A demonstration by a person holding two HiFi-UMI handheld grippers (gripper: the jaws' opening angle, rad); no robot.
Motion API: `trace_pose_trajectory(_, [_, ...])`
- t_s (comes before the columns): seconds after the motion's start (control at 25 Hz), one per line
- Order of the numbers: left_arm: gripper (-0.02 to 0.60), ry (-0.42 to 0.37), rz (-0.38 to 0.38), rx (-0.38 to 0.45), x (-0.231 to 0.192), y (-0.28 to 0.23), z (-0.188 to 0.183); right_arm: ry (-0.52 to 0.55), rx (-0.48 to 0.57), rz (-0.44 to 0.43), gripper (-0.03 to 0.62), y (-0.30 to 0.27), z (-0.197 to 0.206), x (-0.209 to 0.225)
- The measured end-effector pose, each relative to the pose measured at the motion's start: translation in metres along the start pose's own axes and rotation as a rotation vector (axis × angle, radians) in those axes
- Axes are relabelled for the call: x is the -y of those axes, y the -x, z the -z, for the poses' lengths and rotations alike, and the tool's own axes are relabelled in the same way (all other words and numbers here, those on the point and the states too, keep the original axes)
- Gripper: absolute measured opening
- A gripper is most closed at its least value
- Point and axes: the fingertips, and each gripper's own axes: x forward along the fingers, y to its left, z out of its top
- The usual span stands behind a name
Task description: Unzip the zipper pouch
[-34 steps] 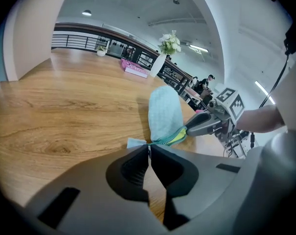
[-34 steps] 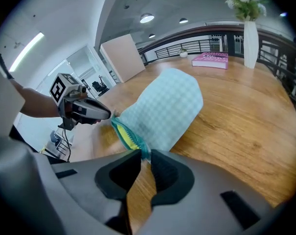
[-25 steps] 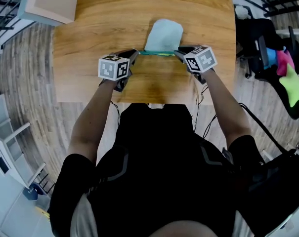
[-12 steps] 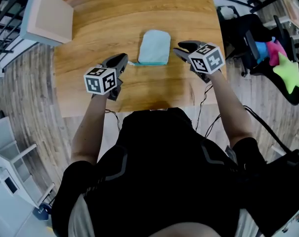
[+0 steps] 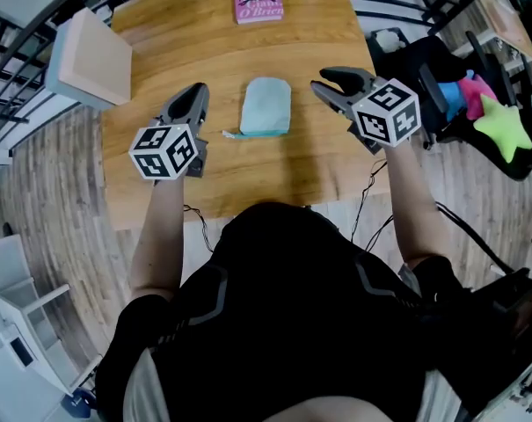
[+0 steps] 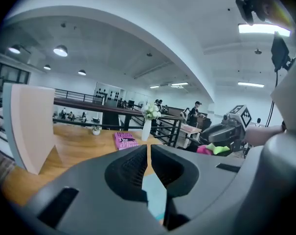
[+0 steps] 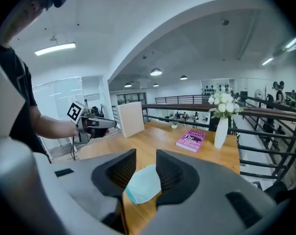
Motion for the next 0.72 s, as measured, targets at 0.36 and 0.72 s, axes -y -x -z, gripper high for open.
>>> trace_pose_trajectory(0.36, [0.032, -0.119, 0.013, 0.135, 0.032, 0.015, -0.064, -0.016, 0.178, 0.090, 0.112, 0.049, -0.049, 0.003])
trace_pose_trajectory(0.72, [0.029, -0.092, 0.009, 0.230, 0.057, 0.054, -0.104, 0.024, 0.339, 0.191, 0.011, 0.104, -0.106, -0.007])
